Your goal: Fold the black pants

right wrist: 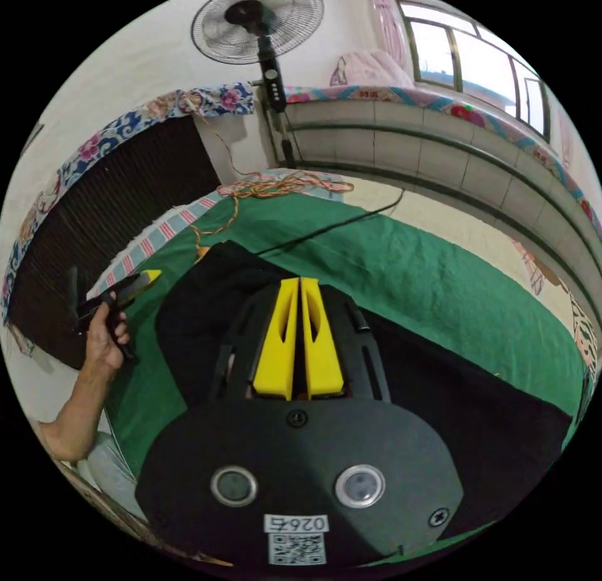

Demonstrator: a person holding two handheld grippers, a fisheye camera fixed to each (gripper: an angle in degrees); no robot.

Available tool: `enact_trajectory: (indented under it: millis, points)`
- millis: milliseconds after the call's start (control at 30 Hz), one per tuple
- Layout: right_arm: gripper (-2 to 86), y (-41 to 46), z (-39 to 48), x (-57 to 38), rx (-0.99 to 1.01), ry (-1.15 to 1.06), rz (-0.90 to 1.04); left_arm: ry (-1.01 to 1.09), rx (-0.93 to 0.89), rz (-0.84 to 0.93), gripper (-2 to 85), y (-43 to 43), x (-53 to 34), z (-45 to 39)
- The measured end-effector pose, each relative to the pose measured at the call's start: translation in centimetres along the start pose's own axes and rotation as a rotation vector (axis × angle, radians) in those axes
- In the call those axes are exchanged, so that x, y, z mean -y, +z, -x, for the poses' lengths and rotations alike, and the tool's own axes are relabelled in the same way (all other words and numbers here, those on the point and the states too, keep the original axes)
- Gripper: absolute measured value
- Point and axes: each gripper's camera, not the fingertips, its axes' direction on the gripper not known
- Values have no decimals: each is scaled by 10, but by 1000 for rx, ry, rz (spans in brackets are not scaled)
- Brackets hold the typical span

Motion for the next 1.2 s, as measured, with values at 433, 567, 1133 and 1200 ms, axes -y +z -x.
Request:
enact_trajectory:
  millis: [433,567,1133,1200]
  points:
    - [-13,-190,-70,-56,-191,-74,-276,554,269,141,-10,61,-77,-153]
    - [-10,-303,-155,-182,-347,25,-450,676,65,-48,-10,47,-106,-197]
    - [108,-460,-525,-476,-143,1311,-457,912,-655,556,105,294,-353,-548]
    - [103,-456,-546,-480,-125,1318,-428,910,-625,629,106,342,-378,-577]
